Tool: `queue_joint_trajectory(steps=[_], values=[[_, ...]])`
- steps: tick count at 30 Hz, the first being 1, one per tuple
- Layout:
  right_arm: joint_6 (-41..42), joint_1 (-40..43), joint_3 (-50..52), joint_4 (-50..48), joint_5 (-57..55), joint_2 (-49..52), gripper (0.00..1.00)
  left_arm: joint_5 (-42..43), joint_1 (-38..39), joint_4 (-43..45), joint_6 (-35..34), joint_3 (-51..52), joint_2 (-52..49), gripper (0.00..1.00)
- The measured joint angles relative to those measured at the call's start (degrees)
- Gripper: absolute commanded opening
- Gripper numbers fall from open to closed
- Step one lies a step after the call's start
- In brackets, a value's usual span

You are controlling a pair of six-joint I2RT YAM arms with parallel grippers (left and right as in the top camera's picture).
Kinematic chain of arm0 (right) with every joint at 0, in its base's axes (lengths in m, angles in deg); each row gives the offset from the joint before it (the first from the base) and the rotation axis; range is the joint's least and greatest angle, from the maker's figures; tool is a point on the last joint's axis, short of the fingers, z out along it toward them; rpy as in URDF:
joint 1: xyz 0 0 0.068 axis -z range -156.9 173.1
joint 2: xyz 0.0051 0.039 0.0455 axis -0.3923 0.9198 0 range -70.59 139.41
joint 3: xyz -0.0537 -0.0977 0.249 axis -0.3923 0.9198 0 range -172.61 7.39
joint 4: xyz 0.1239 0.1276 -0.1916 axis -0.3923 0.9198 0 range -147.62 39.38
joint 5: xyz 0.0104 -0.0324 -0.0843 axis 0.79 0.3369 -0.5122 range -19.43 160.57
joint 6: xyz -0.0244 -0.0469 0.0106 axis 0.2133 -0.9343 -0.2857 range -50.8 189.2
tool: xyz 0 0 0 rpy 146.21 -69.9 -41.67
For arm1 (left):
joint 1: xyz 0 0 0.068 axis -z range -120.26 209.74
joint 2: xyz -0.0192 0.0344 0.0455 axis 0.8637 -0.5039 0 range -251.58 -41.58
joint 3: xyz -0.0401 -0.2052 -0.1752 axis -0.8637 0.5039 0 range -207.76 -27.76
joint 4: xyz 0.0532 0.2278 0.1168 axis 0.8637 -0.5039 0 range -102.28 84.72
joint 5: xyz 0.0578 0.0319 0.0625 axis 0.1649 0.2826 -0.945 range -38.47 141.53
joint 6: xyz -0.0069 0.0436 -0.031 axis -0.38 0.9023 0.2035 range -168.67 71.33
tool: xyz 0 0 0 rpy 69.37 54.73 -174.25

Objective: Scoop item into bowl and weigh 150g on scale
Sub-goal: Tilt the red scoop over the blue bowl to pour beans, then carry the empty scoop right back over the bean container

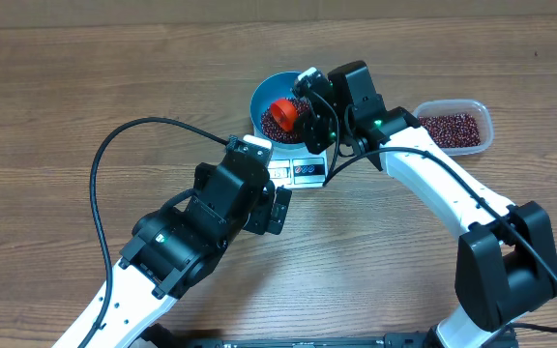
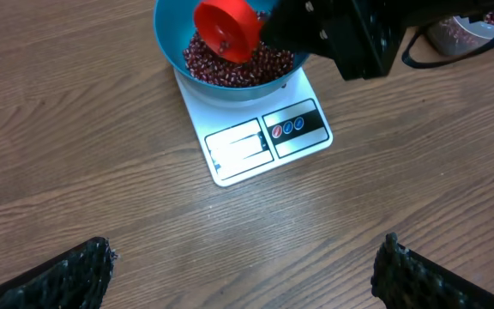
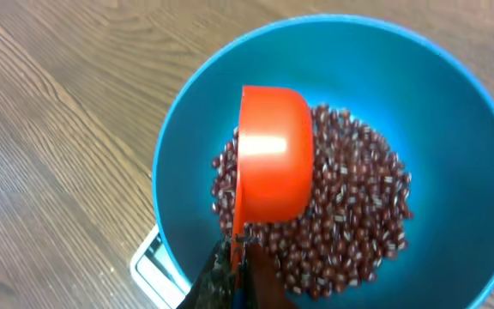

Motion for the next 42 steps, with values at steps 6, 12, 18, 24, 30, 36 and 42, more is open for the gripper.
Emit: queue_joint_trajectory(steps=[6,12,18,24,30,36,42], values=[[2.8,0.0,0.0,-0.8,-0.1,0.0,0.04,0.0,0.0,0.0,0.0,0.0,0.0,1.00],[4.7,0.3,0.0,-1.0,-0.1,-0.5,0.04,0.0,0.0,0.0,0.0,0.0,0.0,0.99],[5.4,0.4,0.0,-0.9,-0.1,-3.0,0.04,0.0,0.0,0.0,0.0,0.0,0.0,1.00],[5.7,0.4,0.0,-0.4,-0.1,-3.7,0.04,0.0,0.0,0.0,0.0,0.0,0.0,1.00],[9.5,1.5,0.0,0.1,0.3,-3.7,0.04,0.0,0.0,0.0,0.0,0.0,0.0,1.00],[11.9,5.6,0.0,0.1,5.3,-3.7,0.04,0.0,0.0,0.0,0.0,0.0,0.0,1.00],[12.8,9.0,0.0,0.5,11.2,-3.7,0.04,0.0,0.0,0.0,0.0,0.0,0.0,1.00]])
